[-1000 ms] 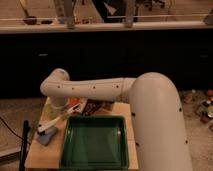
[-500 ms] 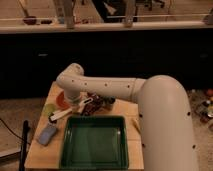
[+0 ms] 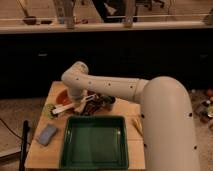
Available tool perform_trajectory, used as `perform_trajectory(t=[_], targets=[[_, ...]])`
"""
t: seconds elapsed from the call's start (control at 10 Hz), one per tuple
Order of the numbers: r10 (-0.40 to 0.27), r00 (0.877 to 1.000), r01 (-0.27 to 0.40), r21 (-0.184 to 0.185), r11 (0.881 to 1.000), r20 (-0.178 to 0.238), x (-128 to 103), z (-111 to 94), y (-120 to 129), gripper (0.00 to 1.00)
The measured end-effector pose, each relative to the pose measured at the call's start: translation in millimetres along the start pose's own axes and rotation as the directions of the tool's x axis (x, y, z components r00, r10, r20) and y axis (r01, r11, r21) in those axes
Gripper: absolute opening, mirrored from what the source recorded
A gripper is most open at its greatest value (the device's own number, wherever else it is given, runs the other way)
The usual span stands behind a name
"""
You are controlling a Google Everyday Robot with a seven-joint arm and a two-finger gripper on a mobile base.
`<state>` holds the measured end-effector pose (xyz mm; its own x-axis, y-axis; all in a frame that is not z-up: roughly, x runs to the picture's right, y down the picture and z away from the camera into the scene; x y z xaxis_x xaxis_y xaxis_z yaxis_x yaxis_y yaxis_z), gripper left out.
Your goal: Place brush in red bowl
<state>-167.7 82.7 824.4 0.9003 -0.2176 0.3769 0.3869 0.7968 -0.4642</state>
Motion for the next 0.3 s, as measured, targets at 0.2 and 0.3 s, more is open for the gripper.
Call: perform_trajectory(t=[0.2,0.3], targets=[[0.015,1.0,-0.016,0.029,0.999,0.008,3.7,0.0,-15.8,0.0],[0.021,1.0,-0.021,0.047,0.999,0.014,3.5,0.2,-23.6,0.0]])
